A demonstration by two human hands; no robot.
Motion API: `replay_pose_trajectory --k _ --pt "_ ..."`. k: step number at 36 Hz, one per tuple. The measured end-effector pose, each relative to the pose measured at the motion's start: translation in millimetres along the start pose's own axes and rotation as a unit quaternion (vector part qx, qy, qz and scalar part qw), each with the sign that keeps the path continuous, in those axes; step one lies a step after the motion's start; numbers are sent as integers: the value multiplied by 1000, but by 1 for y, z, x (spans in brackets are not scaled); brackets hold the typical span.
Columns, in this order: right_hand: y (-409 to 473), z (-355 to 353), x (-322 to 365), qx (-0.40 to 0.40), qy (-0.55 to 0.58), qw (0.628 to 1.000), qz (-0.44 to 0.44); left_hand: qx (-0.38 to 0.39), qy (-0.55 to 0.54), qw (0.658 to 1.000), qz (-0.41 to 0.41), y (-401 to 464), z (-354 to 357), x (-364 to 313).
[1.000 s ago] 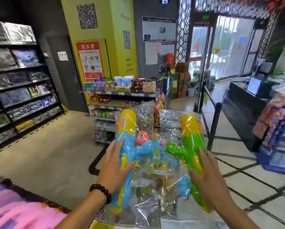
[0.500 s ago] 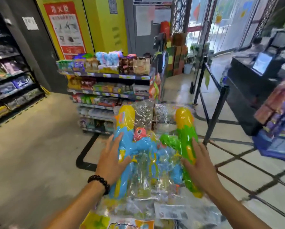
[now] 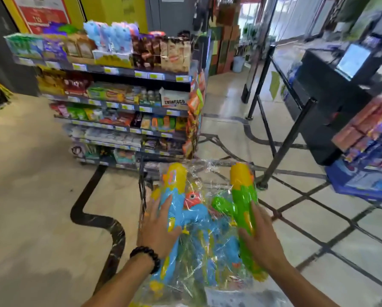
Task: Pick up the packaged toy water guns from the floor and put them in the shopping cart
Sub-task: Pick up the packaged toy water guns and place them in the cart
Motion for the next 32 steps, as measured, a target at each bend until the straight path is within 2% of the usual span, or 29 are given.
replay_pose_trajectory --k 5,12,21,32 --pt "22 42 -28 18 -1 1000 13 -1 -7 1000 -21 14 35 32" --pt "20 70 -79 22 1 997 68 0 28 997 -65 17 63 38" --pt "21 64 -72 41 -9 998 35 14 49 996 -67 16 53 38" --pt "14 58 -58 35 -62 997 -37 -20 112 993 -30 1 38 36"
Point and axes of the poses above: each hand's wrist, its own y-axis towards the middle knuckle, its own z-axis out of the palm, x = y × z, the point moved 9 cm from there along y, towards the middle knuckle, and after that the axes turned 6 degrees about -z, right-handed, at the moved point
